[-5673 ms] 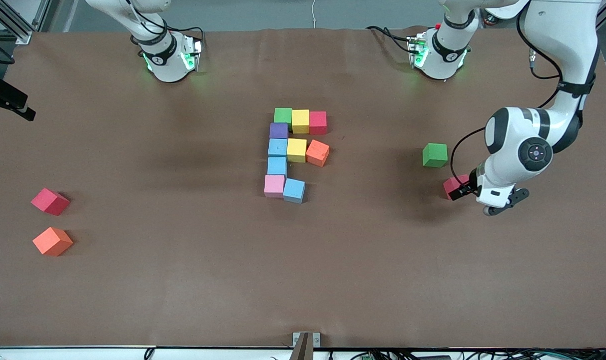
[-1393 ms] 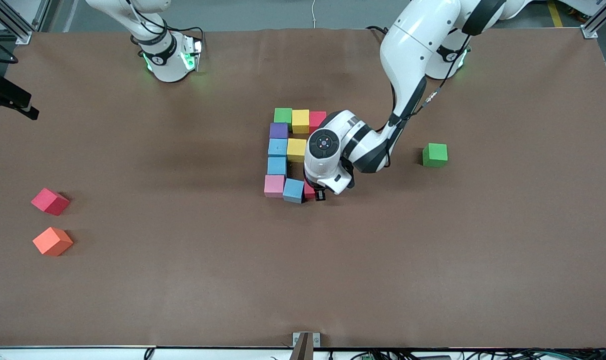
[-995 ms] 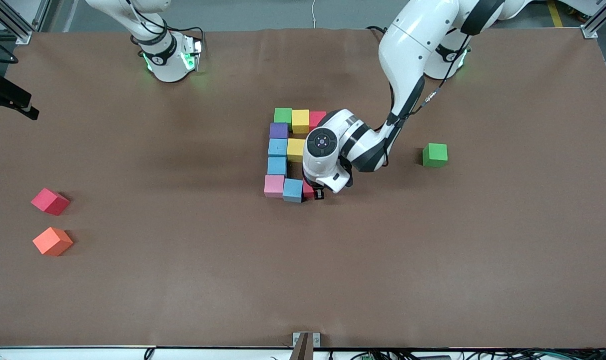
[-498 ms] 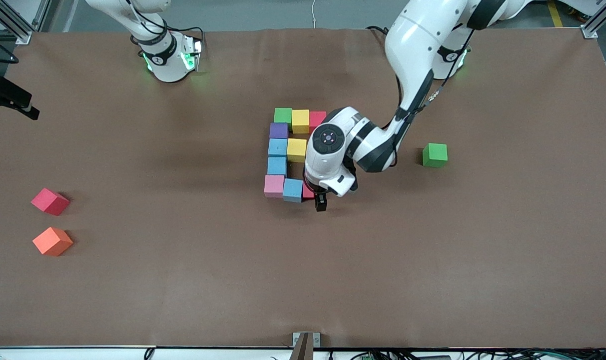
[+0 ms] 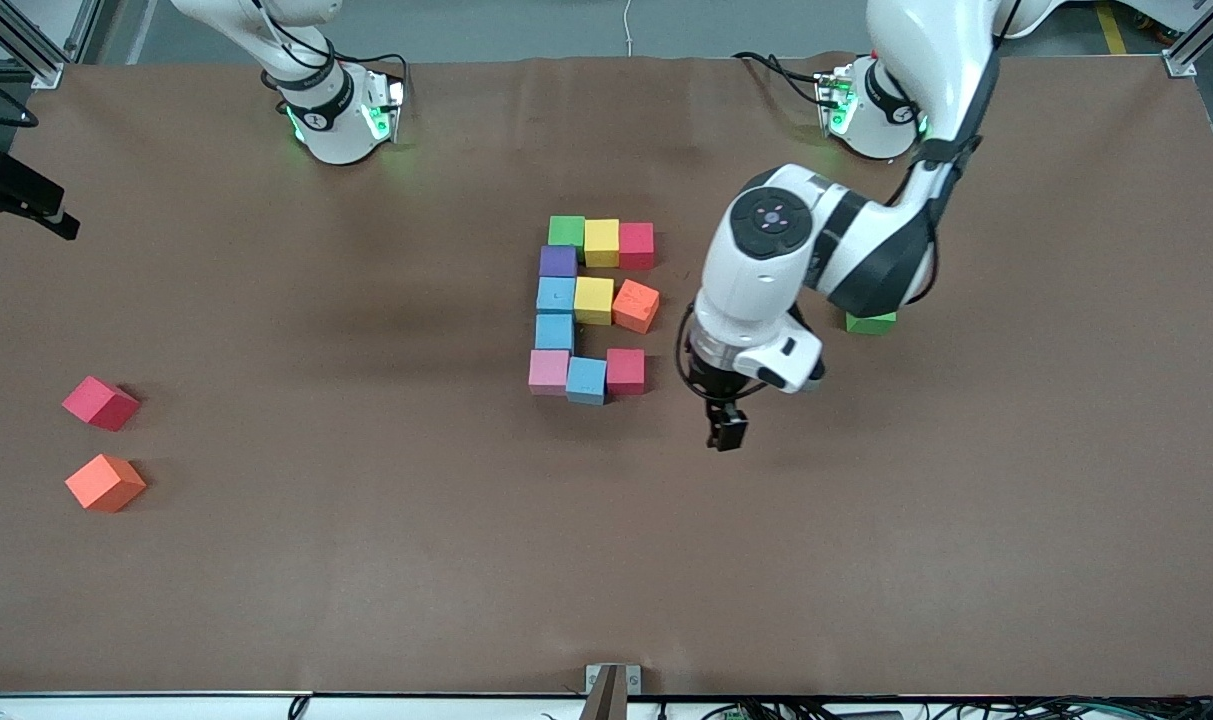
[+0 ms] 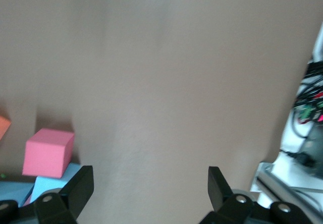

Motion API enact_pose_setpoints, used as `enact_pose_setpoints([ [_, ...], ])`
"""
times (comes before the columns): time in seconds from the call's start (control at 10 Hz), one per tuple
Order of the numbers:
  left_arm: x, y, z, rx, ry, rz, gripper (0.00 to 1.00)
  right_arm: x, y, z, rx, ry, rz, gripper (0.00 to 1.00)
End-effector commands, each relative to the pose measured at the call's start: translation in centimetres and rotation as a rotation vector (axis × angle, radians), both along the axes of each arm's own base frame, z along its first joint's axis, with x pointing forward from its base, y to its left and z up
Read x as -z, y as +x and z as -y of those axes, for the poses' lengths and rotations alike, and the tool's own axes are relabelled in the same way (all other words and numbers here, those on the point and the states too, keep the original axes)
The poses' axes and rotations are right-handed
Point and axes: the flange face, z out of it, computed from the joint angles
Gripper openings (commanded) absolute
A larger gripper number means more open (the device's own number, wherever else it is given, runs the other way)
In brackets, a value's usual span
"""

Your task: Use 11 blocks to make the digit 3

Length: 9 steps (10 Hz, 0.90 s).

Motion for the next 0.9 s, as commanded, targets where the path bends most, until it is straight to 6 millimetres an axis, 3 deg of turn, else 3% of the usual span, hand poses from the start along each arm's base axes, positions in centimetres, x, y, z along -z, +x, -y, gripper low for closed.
enact_pose_setpoints([
  [0.0,-2.2,0.8,-3.9,0.040,0.034,0.020,1.00,-0.1,-0.3,-0.1,-0.010,0.006,-0.001,1.00],
  [0.3,-5.2,2.3,-11.5,0.186,0.110,-0.015,1.00,-0.1,-0.3,-0.1,-0.010,0.006,-0.001,1.00],
  [0.6,-9.3,0.9,-19.3,0.451,0.212,-0.002,1.00,-0.1,-0.3,-0.2,-0.012,0.006,-0.001,1.00],
  [0.8,-10.9,-0.4,-22.7,0.637,0.261,0.001,1.00,-0.1,-0.3,-0.2,-0.012,0.006,-0.001,1.00],
])
